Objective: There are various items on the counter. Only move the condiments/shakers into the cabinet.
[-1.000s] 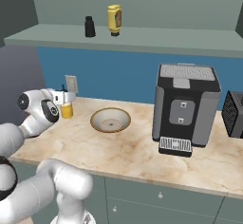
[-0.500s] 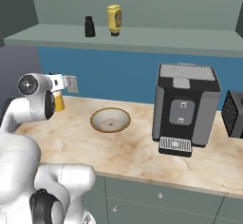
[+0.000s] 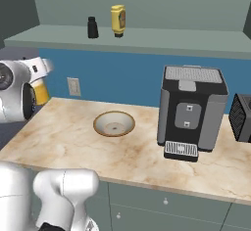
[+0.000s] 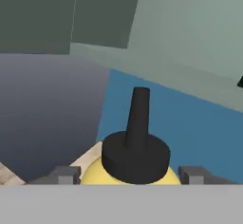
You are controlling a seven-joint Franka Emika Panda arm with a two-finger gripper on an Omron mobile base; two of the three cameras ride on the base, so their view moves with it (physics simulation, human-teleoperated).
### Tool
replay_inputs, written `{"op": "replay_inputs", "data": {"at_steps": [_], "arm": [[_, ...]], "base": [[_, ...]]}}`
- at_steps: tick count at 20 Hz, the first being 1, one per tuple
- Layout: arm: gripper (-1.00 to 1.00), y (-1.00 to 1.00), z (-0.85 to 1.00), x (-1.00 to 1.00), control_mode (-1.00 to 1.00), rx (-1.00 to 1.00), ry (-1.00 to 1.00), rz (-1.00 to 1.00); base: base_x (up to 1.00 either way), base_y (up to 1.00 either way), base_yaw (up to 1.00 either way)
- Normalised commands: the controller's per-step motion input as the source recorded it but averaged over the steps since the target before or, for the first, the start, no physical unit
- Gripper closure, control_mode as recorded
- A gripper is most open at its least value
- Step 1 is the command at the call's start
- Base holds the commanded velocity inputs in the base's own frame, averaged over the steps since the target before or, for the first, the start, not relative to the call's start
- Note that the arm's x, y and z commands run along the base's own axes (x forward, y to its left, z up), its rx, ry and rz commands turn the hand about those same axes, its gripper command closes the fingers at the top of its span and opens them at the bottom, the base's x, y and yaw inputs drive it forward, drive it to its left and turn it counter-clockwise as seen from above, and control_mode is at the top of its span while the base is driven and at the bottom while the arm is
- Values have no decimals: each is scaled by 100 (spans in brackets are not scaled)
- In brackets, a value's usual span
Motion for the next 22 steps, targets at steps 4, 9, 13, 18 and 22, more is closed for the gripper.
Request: {"op": "replay_inputs", "data": {"at_steps": [4,9,13,18,22], "arm": [[100,-14,100,-75,-100,2,-28,-39],[100,-12,91,-67,-100,21,-21,-46],[100,-3,18,-10,-100,5,-3,-6],[100,-46,55,0,-100,18,2,-5],[100,-15,19,0,-100,5,0,-1]], "base": [[0,0,0],[0,0,0],[0,0,0],[0,0,0],[0,0,0]]}}
